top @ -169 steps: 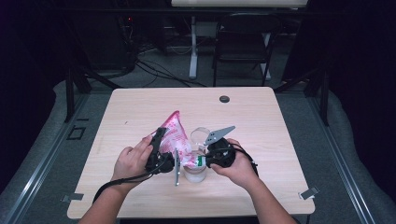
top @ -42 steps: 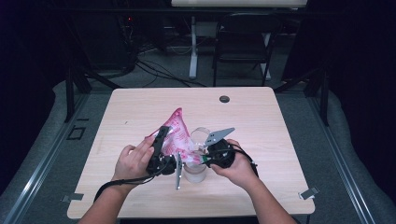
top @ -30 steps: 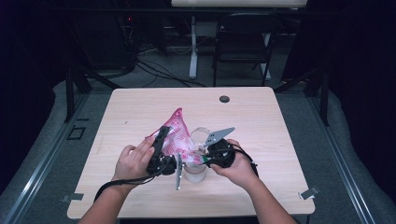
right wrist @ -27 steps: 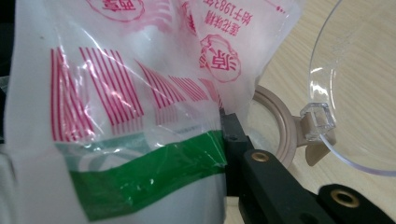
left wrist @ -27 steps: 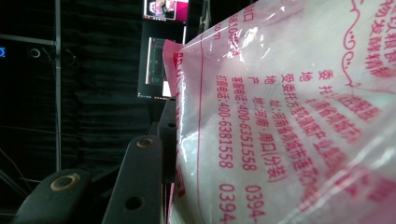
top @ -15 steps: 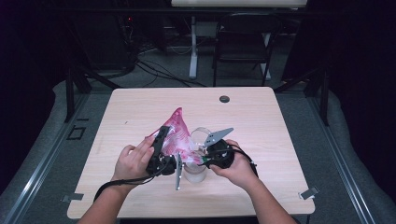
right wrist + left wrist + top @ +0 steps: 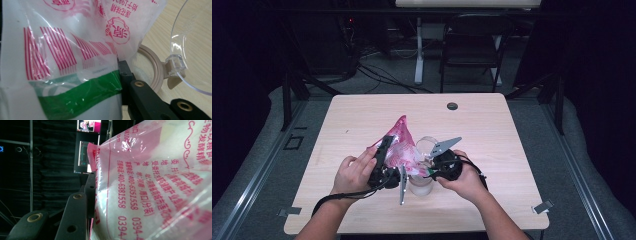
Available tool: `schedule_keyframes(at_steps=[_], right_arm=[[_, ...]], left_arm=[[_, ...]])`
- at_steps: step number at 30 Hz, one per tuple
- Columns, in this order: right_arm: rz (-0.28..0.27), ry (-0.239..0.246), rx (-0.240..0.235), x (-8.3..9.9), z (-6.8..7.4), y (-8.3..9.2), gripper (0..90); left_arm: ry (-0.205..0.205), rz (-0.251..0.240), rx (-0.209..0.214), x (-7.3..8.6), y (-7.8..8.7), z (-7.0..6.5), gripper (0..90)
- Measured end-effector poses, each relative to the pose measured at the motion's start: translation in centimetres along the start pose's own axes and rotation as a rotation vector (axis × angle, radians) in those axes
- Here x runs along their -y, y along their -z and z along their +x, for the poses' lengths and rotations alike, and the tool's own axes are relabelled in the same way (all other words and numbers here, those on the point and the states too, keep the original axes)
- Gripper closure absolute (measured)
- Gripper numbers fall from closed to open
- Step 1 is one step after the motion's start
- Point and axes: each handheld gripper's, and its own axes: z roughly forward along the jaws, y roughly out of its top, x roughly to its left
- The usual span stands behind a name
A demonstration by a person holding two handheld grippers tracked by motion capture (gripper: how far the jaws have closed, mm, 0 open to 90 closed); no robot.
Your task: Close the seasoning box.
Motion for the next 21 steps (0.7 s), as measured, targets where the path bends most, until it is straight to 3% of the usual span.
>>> schedule_keyframes(at_steps=[21], right_arm=[[0.002,-0.003,0.001,0.04,0.04,-0.22,90.0]], left_arm=[[-0.022,-0.001,0.016,-0.09,0.03,0.41,65.5]])
